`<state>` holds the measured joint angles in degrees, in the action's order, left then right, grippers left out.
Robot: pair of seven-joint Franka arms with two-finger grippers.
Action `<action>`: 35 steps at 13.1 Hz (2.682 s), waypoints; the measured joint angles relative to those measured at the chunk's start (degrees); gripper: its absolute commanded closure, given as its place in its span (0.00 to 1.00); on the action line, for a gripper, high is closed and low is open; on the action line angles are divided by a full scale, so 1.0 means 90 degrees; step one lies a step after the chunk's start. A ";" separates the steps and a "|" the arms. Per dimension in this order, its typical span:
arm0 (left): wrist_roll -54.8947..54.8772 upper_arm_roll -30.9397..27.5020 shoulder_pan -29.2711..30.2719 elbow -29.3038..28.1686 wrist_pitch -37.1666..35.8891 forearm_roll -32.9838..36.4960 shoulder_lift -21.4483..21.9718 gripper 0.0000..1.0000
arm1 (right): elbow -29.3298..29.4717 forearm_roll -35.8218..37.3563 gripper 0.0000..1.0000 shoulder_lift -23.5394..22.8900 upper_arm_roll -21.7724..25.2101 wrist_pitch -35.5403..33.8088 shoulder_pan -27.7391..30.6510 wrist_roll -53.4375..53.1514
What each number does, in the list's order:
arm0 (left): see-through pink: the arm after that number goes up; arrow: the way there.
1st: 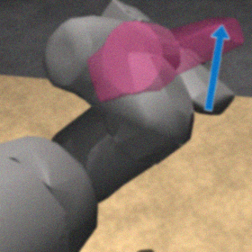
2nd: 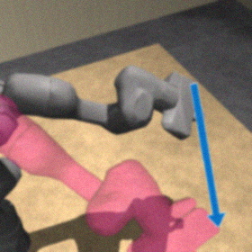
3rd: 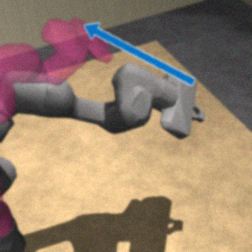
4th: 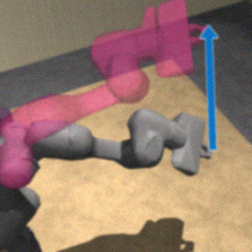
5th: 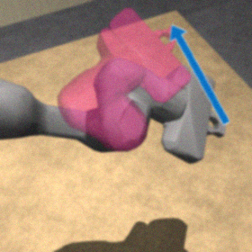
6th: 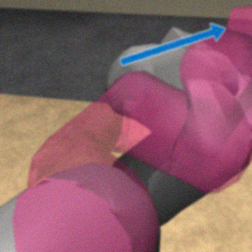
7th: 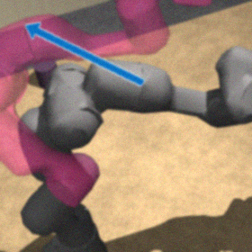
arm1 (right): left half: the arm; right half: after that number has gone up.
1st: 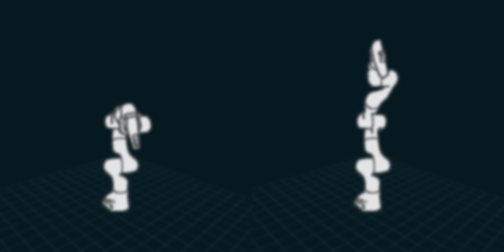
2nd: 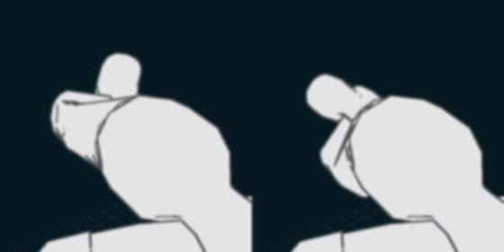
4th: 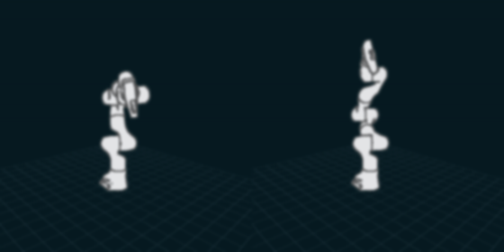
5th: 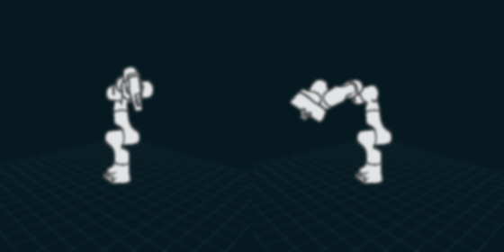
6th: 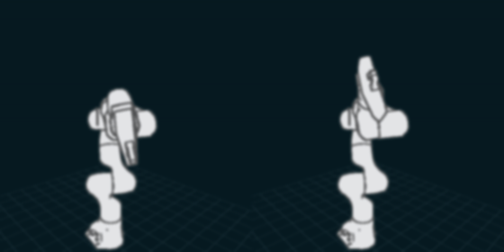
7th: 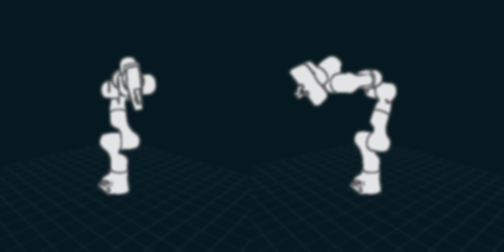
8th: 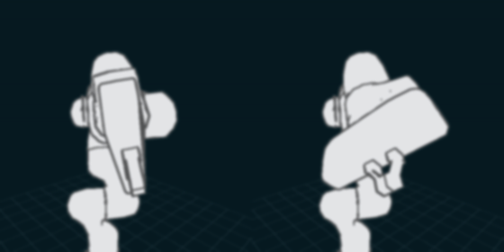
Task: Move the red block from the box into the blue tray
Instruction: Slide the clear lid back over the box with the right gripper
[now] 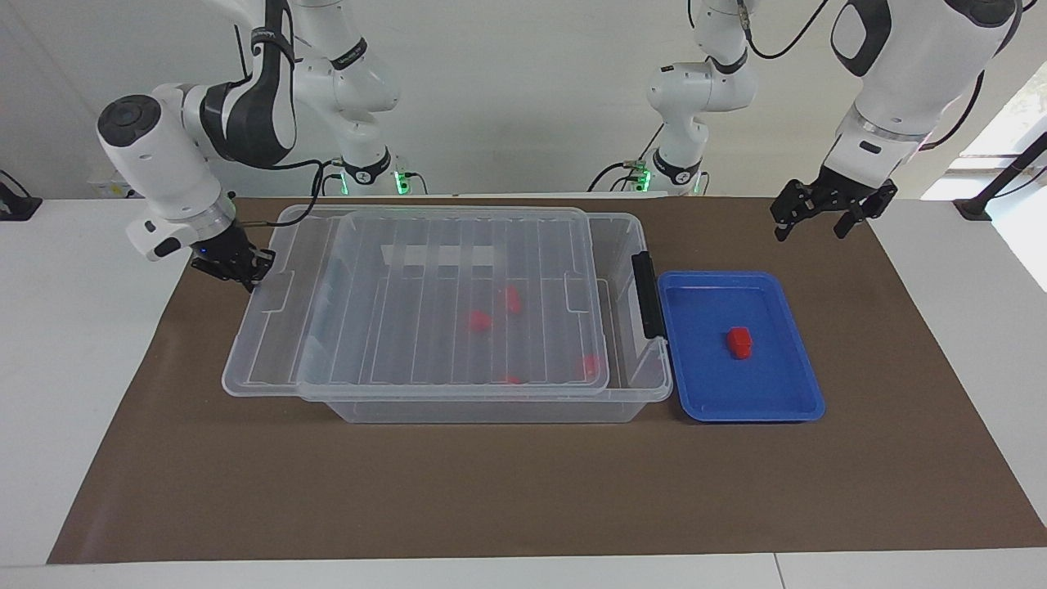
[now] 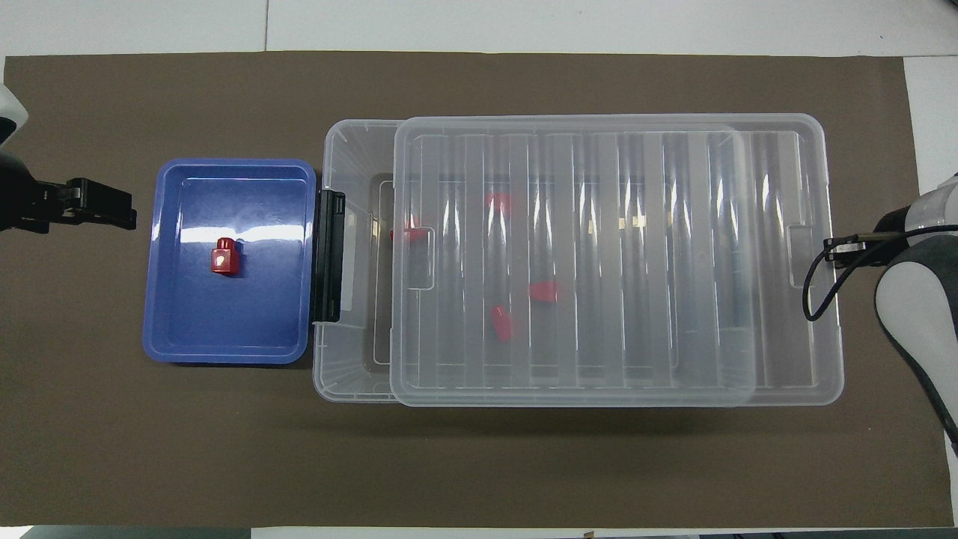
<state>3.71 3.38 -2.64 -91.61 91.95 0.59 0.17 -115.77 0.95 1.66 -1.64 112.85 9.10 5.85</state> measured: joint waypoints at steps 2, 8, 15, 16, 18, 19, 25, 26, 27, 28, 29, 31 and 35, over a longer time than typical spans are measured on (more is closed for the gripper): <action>0.0000 0.0000 0.0000 0.0000 0.0000 0.0000 0.0000 0.00 | -0.0064 -0.0032 1.00 -0.0001 0.0000 0.0128 -0.0080 -0.0077; 0.0000 0.0000 0.0000 0.0000 0.0000 0.0000 0.0000 0.00 | -0.0080 -0.0036 1.00 0.0002 -0.0005 0.0158 -0.0419 -0.0609; 0.0000 0.0000 0.0000 0.0000 0.0000 0.0000 0.0000 0.00 | -0.0090 -0.0072 1.00 0.0002 -0.0095 0.0168 -0.0474 -0.0792; 0.0000 0.0000 0.0000 0.0000 0.0000 0.0000 0.0000 0.00 | -0.0090 -0.0072 1.00 0.0006 -0.0103 0.0168 -0.0474 -0.0820; 0.0000 0.0000 0.0000 0.0000 0.0000 0.0000 0.0000 0.00 | -0.0090 -0.0072 1.00 0.0010 -0.0112 0.0168 -0.0474 -0.0854; 0.0000 0.0000 0.0000 0.0000 0.0000 0.0000 0.0000 0.00 | -0.0090 -0.0072 1.00 0.0012 -0.0117 0.0168 -0.0474 -0.0873; 0.0000 0.0000 0.0000 0.0000 0.0000 0.0000 0.0000 0.00 | -0.0090 -0.0079 1.00 0.0025 -0.0212 0.0181 -0.0474 -0.0921; 0.0000 0.0000 0.0000 0.0000 0.0000 0.0000 0.0000 0.00 | -0.0090 -0.0080 1.00 0.0025 -0.0242 0.0181 -0.0474 -0.1018; 0.0000 0.0000 0.0000 0.0000 0.0000 0.0000 0.0000 0.00 | -0.0090 -0.0080 1.00 0.0025 -0.0278 0.0181 -0.0474 -0.1120; 0.0000 -0.0001 0.0000 0.0000 0.0000 0.0000 0.0000 0.00 | -0.0090 -0.0080 1.00 0.0025 -0.0312 0.0181 -0.0474 -0.1175; 0.0000 -0.0001 0.0000 0.0000 0.0000 0.0000 0.0000 0.00 | -0.0090 -0.0081 1.00 0.0025 -0.0336 0.0181 -0.0475 -0.1205; 0.0000 -0.0001 0.0000 0.0000 0.0000 0.0000 0.0000 0.00 | -0.0090 -0.0083 1.00 0.0025 -0.0350 0.0181 -0.0475 -0.1212; 0.0000 -0.0001 0.0000 0.0000 0.0000 0.0000 0.0000 0.00 | -0.0082 -0.0086 1.00 0.0024 -0.0350 0.0162 -0.0471 -0.1212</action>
<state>3.71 3.37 -2.64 -91.61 91.95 0.59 0.17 -116.51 0.18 1.87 -4.79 114.31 4.86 -5.06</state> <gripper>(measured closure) 0.000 0.991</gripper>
